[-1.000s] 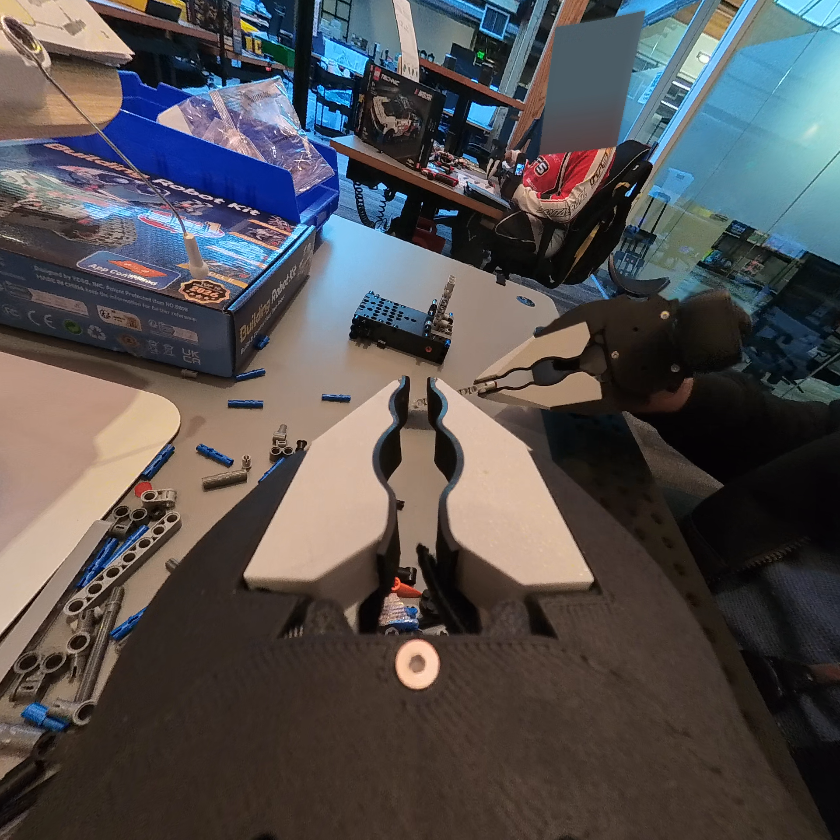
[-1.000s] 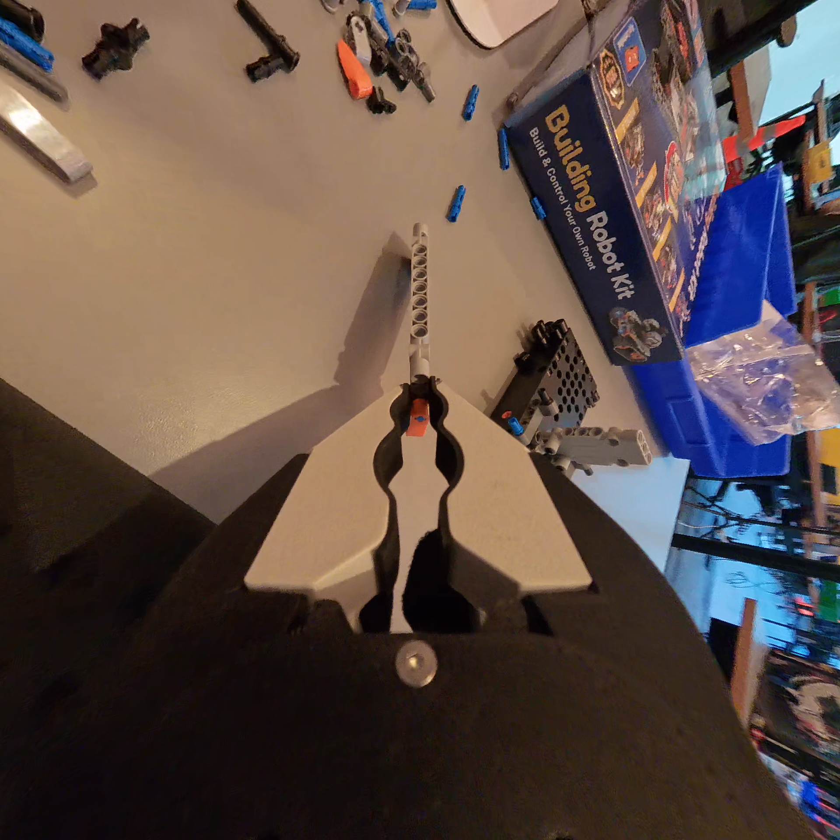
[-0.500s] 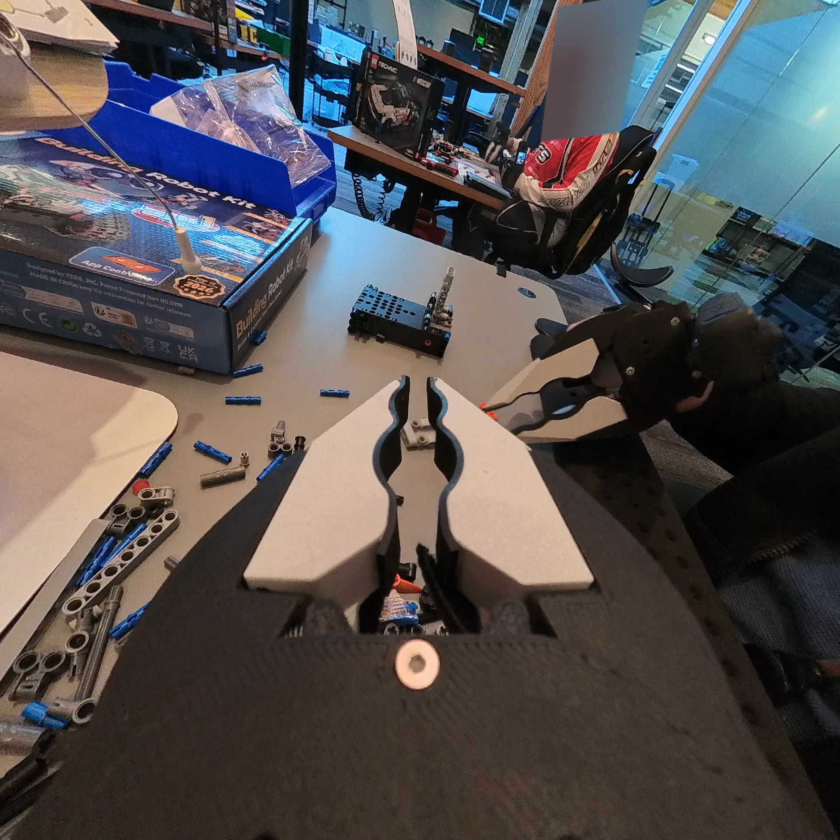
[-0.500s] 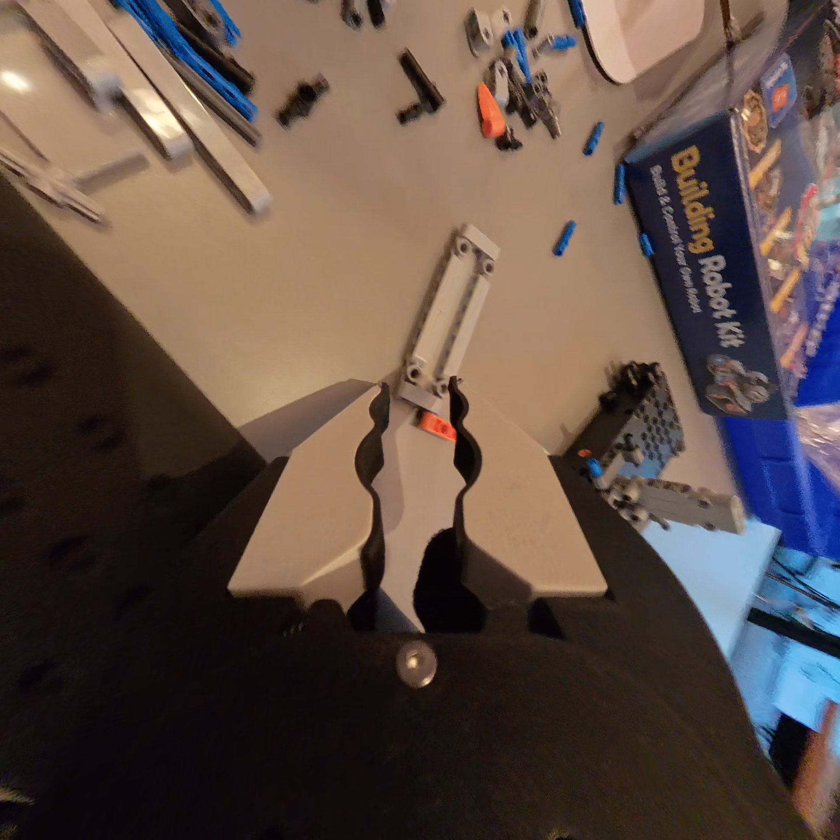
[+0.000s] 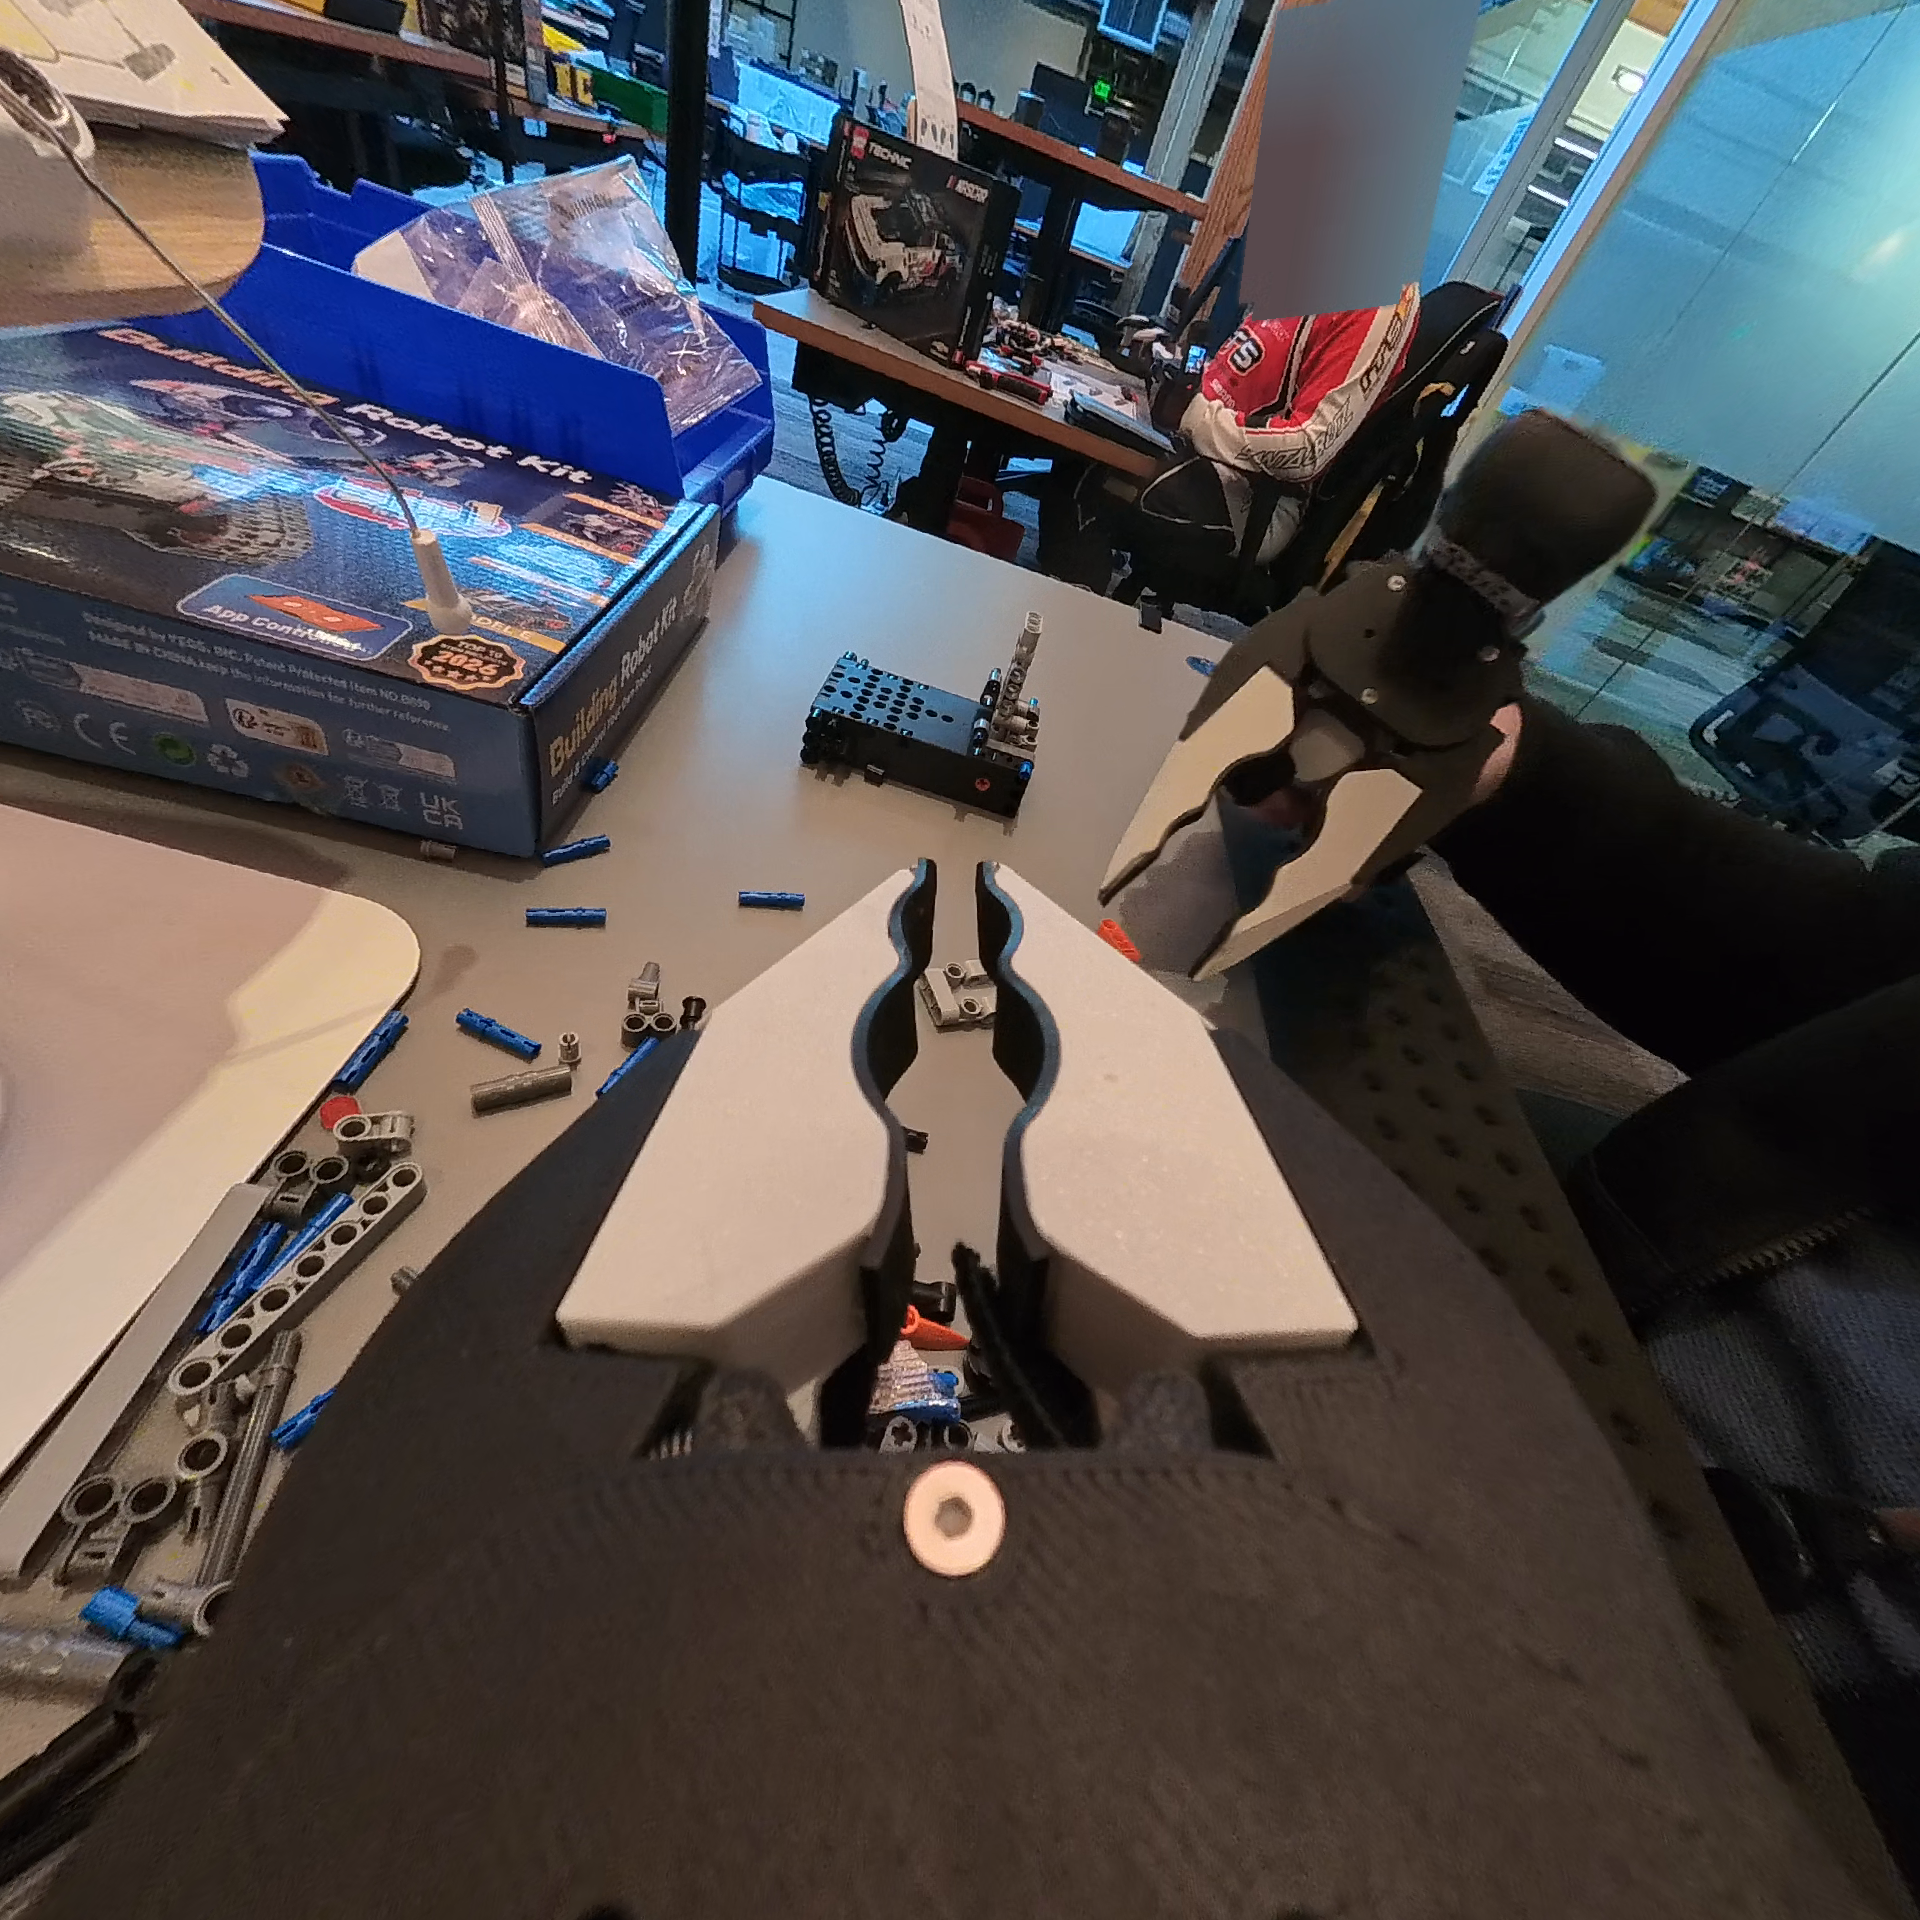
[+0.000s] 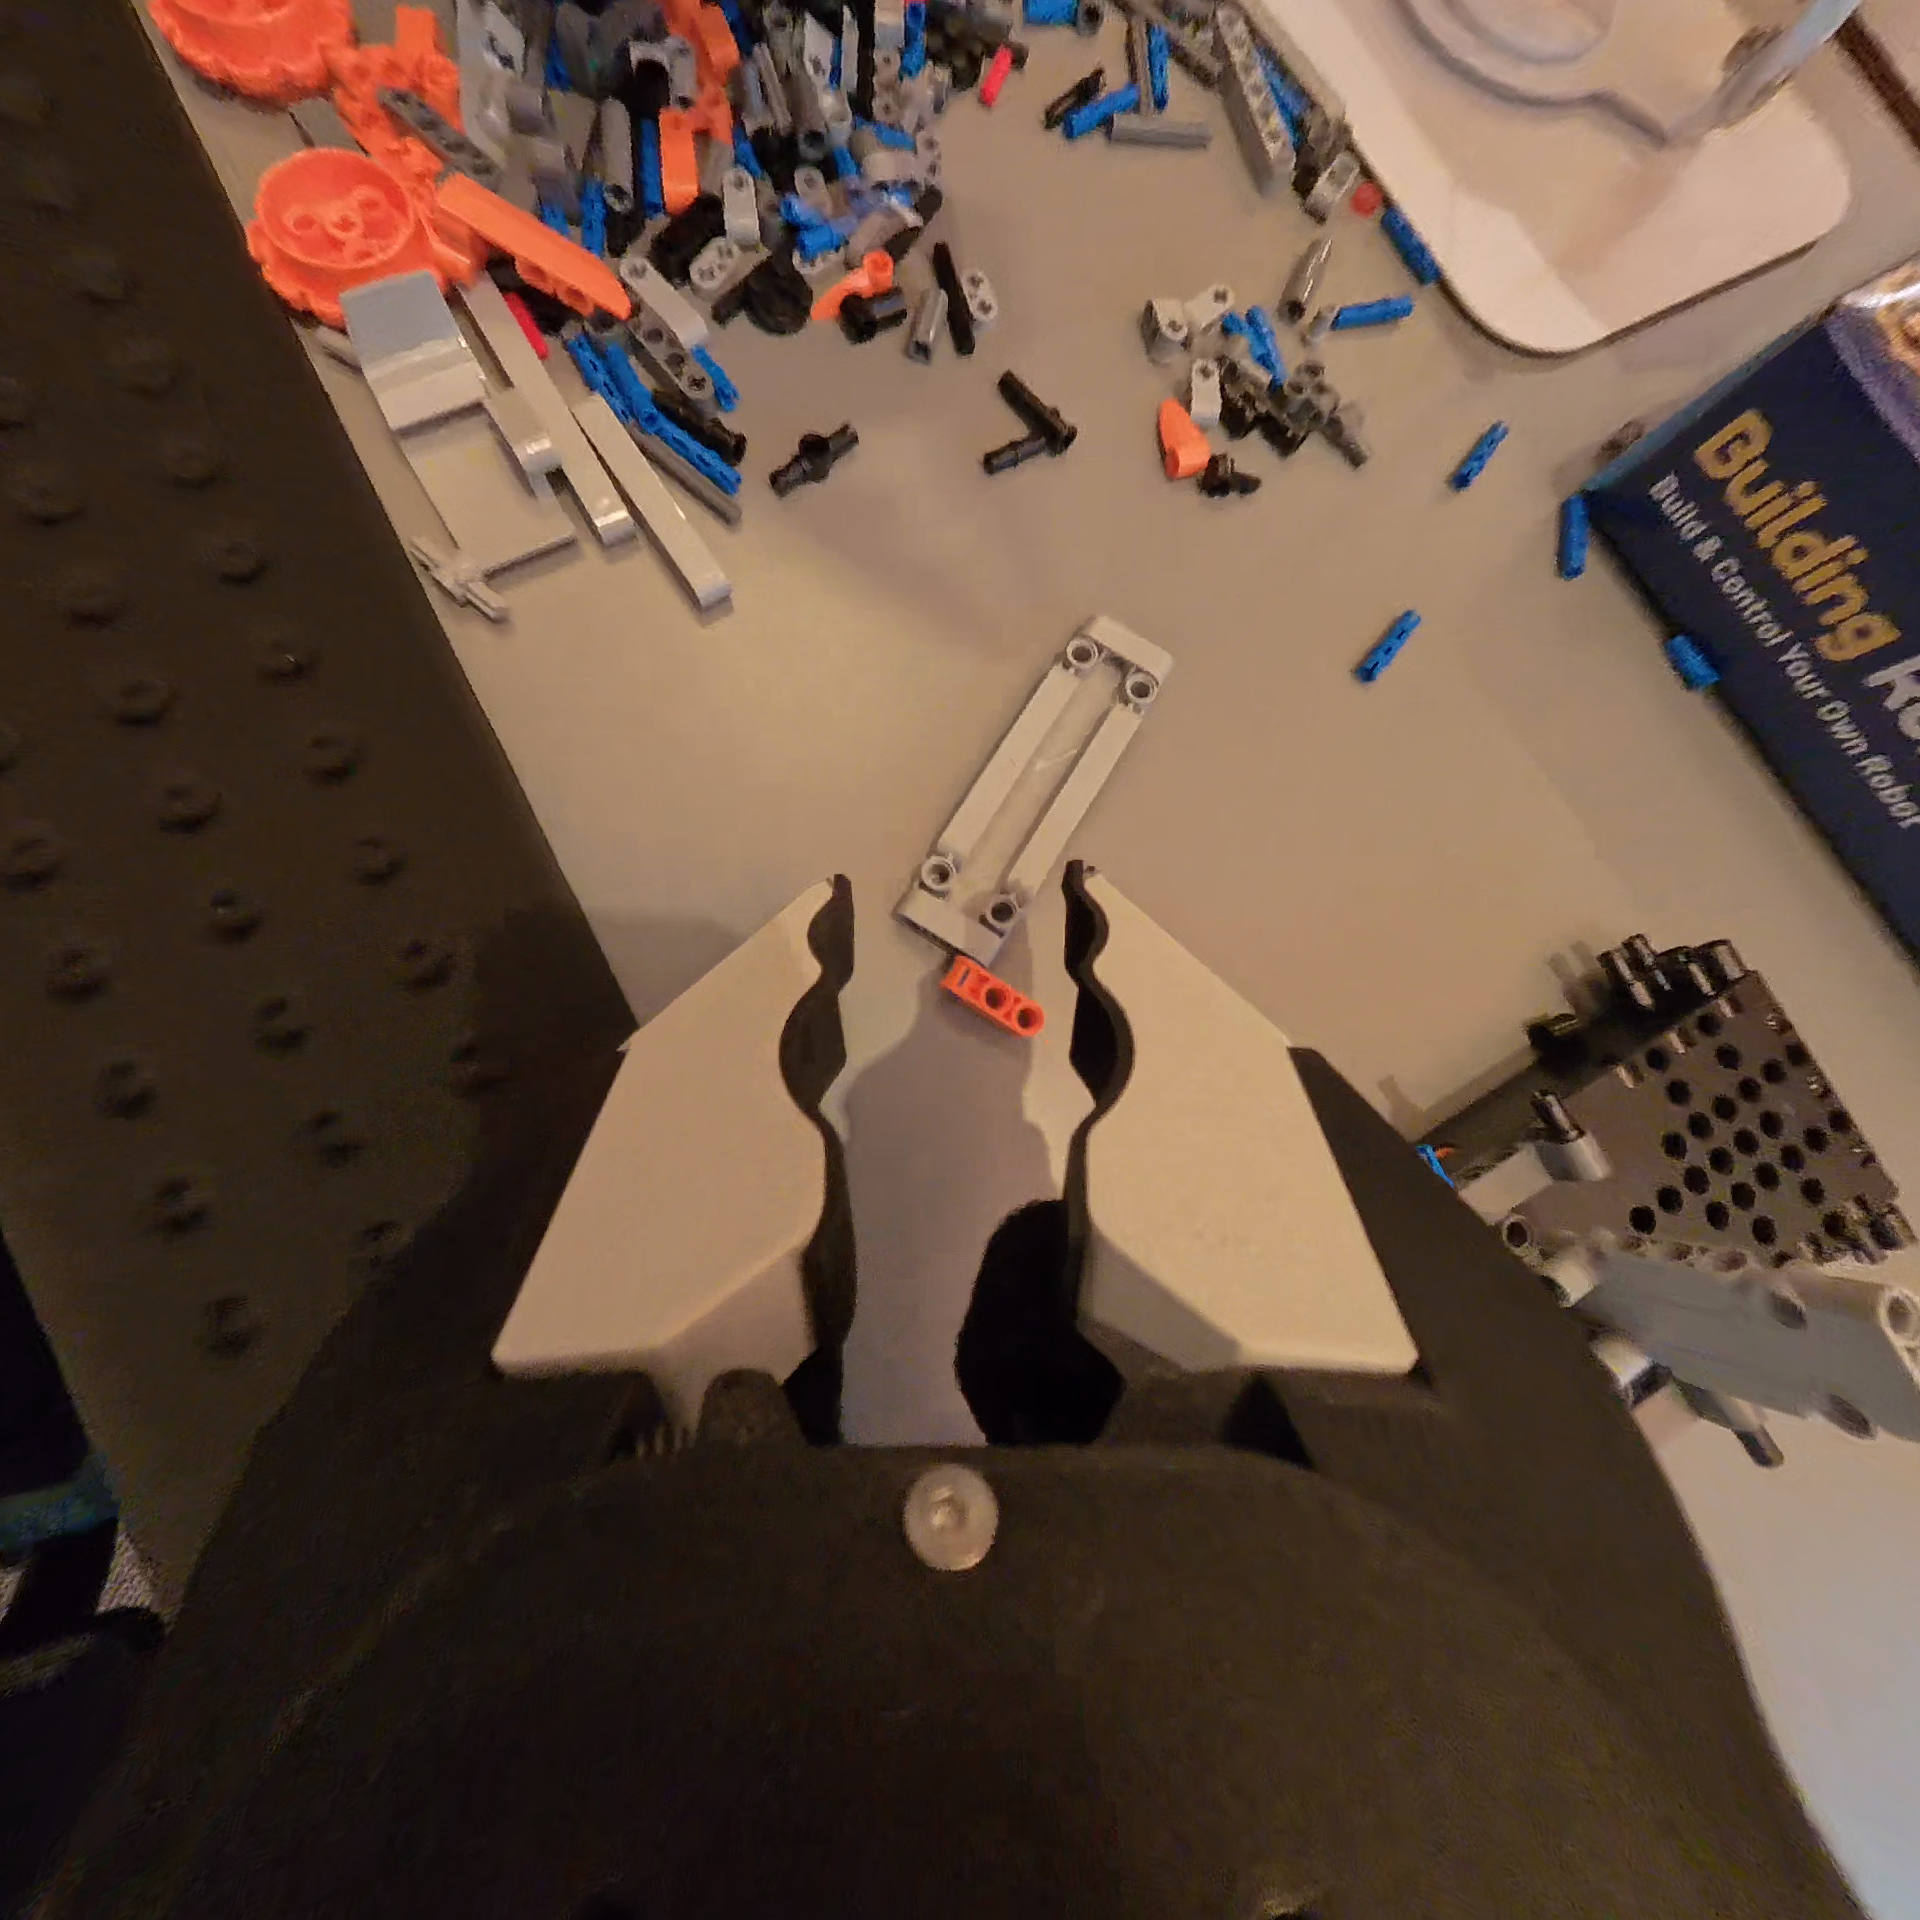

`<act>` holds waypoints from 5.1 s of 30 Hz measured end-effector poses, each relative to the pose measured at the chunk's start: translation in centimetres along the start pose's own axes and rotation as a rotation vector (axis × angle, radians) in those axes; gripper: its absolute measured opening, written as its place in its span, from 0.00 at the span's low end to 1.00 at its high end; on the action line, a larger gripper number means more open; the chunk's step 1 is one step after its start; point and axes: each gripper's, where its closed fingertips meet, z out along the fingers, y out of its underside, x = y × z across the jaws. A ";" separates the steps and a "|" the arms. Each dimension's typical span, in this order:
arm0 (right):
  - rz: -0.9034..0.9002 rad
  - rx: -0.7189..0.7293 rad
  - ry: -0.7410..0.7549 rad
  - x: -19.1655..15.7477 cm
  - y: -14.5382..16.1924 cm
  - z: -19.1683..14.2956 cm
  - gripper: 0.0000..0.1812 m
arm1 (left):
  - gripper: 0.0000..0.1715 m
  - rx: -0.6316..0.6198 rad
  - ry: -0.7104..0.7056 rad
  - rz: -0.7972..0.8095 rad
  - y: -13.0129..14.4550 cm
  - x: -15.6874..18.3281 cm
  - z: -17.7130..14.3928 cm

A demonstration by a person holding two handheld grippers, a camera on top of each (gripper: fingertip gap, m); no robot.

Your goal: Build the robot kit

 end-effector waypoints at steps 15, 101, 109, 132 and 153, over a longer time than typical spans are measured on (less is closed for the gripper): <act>0.063 -0.046 -0.044 -1.3 0.5 0.7 0.10 | 0.03 -0.014 0.005 -0.010 0.5 -0.3 0.1; 0.148 0.034 0.128 0.5 -4.7 1.9 0.18 | 0.02 -0.539 -0.290 0.393 1.8 -4.3 -13.7; 0.128 0.043 0.082 -0.2 -5.6 3.3 0.18 | 0.01 -0.689 -0.319 0.380 5.0 -5.5 -14.7; 0.088 0.106 -0.067 -2.8 -7.1 3.8 0.16 | 0.06 -0.973 -0.455 0.250 10.1 -7.8 -16.2; 0.019 -0.094 -0.260 -5.2 -4.8 6.3 0.03 | 0.06 -0.784 -0.206 0.347 8.5 -2.3 -11.4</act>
